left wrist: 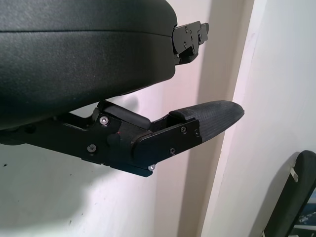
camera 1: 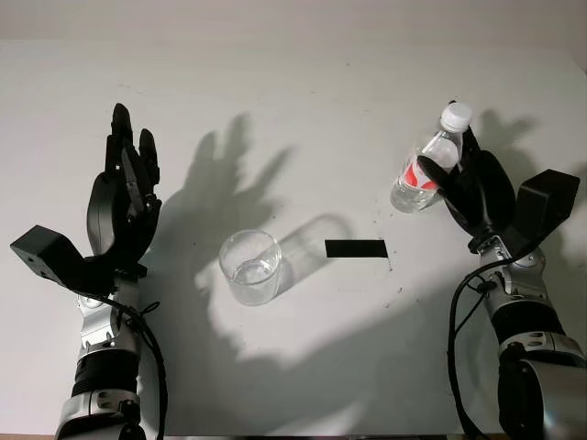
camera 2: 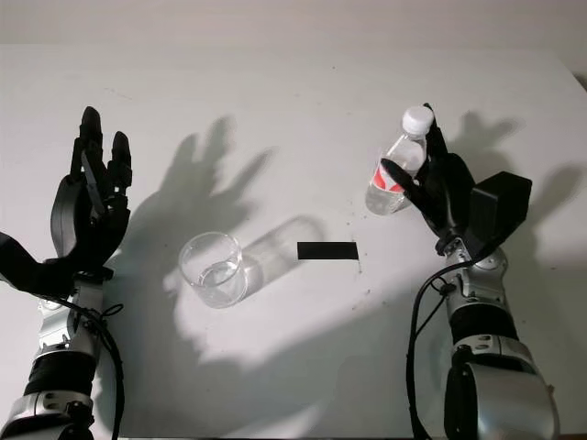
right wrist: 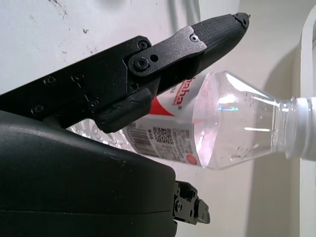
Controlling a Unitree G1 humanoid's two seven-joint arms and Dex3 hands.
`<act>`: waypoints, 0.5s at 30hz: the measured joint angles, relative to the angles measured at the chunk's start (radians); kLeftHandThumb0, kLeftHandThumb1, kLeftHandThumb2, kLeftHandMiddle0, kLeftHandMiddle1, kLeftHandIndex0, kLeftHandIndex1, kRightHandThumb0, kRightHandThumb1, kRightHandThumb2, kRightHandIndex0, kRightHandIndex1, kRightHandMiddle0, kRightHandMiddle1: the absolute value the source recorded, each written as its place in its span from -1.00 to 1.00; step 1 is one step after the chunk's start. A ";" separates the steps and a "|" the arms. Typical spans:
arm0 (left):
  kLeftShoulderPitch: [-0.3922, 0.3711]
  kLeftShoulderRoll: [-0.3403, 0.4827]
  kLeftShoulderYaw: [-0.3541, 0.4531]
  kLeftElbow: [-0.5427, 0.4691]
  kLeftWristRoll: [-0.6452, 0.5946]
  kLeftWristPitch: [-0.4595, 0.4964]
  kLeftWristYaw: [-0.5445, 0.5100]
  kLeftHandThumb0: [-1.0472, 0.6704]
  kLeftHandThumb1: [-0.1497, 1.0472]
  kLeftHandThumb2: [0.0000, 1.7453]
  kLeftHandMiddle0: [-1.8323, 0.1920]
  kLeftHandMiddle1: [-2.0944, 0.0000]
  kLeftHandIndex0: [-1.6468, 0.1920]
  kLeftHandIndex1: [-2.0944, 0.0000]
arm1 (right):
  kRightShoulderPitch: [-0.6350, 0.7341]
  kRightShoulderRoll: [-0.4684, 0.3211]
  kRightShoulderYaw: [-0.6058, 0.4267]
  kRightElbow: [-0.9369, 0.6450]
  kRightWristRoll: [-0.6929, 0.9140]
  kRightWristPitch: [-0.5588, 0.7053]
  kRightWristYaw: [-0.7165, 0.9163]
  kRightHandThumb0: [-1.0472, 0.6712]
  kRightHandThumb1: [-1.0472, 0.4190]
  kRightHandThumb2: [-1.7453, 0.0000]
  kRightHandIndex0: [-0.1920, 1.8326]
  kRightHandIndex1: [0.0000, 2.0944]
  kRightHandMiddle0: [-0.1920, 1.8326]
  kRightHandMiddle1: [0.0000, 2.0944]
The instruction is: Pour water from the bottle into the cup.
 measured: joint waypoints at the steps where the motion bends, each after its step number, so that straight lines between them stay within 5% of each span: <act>1: 0.000 0.000 0.000 0.000 0.000 0.000 0.001 -0.60 1.00 -0.15 1.00 1.00 1.00 1.00 | 0.000 0.007 -0.002 -0.004 0.010 0.000 0.012 -0.77 -0.77 0.96 -0.96 -0.97 -0.86 -0.93; 5: 0.003 0.000 -0.001 -0.006 0.001 0.000 0.011 -0.59 1.00 -0.14 1.00 1.00 1.00 1.00 | 0.000 0.026 -0.005 -0.055 0.057 0.008 0.095 -0.54 -0.73 0.95 -0.68 -0.84 -0.54 -0.78; 10: 0.004 0.000 -0.002 -0.010 0.000 0.000 0.011 -0.59 1.00 -0.14 1.00 1.00 1.00 1.00 | 0.010 0.026 0.018 -0.157 0.061 0.052 0.164 -0.44 -0.69 0.95 -0.52 -0.78 -0.48 -0.66; 13: 0.004 0.000 -0.002 -0.010 0.000 0.002 0.010 -0.59 1.00 -0.14 1.00 1.00 1.00 1.00 | 0.026 0.026 0.038 -0.213 0.061 0.071 0.195 -0.40 -0.69 0.94 -0.46 -0.67 -0.69 -0.11; 15: 0.004 0.000 -0.002 -0.010 0.000 0.002 0.010 -0.59 1.00 -0.14 1.00 1.00 1.00 1.00 | 0.029 0.028 0.043 -0.232 0.058 0.071 0.195 -0.40 -0.69 0.94 -0.51 -0.34 -0.73 0.13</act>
